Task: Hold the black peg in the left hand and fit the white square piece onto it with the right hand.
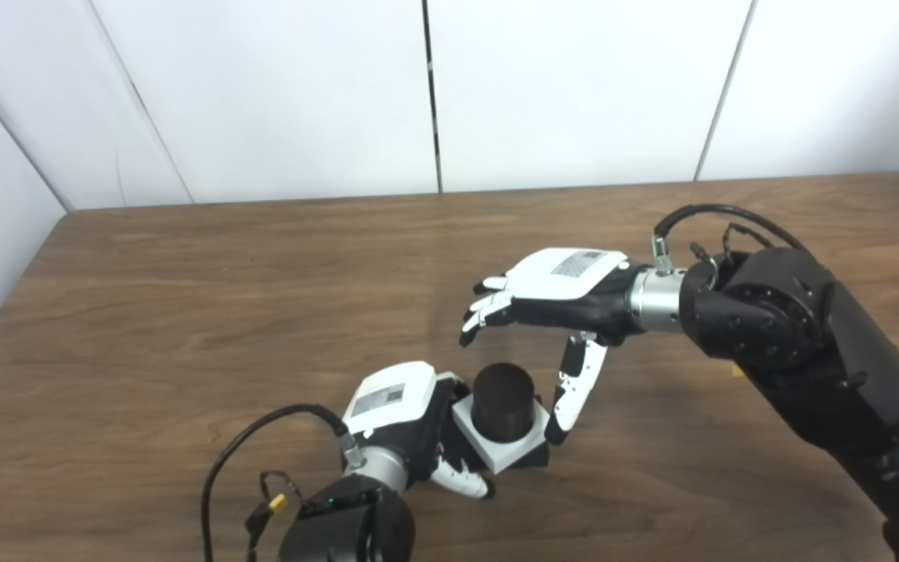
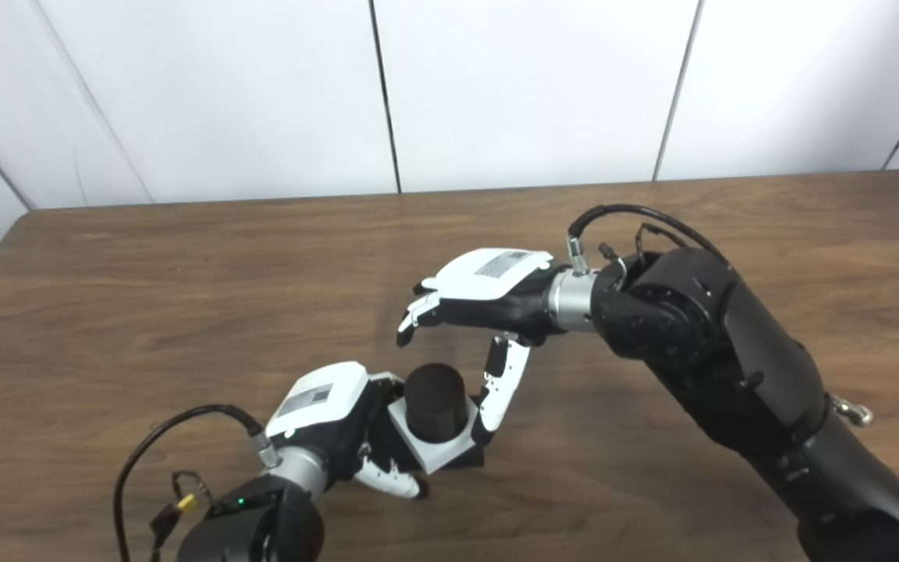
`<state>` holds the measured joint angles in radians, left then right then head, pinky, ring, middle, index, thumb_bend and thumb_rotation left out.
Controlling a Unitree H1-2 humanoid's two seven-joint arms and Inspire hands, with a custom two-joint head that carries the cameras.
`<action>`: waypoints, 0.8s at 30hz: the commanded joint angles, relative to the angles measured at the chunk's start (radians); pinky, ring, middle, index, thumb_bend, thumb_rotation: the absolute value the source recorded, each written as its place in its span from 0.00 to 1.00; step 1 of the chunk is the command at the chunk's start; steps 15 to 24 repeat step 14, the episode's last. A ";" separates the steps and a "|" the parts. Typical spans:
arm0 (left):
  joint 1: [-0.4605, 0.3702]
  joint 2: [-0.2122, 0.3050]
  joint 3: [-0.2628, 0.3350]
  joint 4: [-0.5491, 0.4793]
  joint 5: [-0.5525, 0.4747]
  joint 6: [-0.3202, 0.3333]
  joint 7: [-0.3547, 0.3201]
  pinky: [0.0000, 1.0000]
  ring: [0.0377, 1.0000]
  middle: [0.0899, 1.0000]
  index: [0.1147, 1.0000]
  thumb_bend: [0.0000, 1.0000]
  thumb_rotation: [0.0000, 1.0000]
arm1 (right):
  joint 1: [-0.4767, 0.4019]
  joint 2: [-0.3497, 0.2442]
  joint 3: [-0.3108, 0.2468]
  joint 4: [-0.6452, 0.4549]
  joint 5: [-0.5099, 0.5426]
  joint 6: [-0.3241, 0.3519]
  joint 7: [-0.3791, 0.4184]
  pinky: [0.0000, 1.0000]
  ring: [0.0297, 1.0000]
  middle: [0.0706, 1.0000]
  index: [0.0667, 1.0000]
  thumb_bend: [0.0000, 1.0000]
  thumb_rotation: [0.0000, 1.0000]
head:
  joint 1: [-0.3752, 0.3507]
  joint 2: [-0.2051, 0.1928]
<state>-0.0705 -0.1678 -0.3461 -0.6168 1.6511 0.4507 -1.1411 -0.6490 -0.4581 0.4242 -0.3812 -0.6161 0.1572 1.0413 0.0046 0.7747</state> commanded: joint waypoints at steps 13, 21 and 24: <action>-0.212 -0.207 0.162 -0.163 0.030 -0.069 -0.129 0.93 0.93 0.87 0.84 1.00 0.19 | -0.077 -0.031 -0.063 -0.057 0.020 0.053 -0.019 1.00 1.00 0.91 0.84 1.00 0.43 | 0.007 -0.004; -0.213 -0.207 0.167 -0.171 0.030 -0.074 -0.129 0.93 0.93 0.88 0.85 1.00 0.19 | -0.074 -0.032 -0.065 -0.056 0.020 0.053 -0.021 1.00 1.00 0.91 0.84 1.00 0.43 | 0.007 -0.004; -0.213 -0.207 0.167 -0.171 0.030 -0.074 -0.129 0.93 0.93 0.88 0.85 1.00 0.19 | -0.074 -0.032 -0.065 -0.056 0.020 0.053 -0.021 1.00 1.00 0.91 0.84 1.00 0.43 | 0.007 -0.004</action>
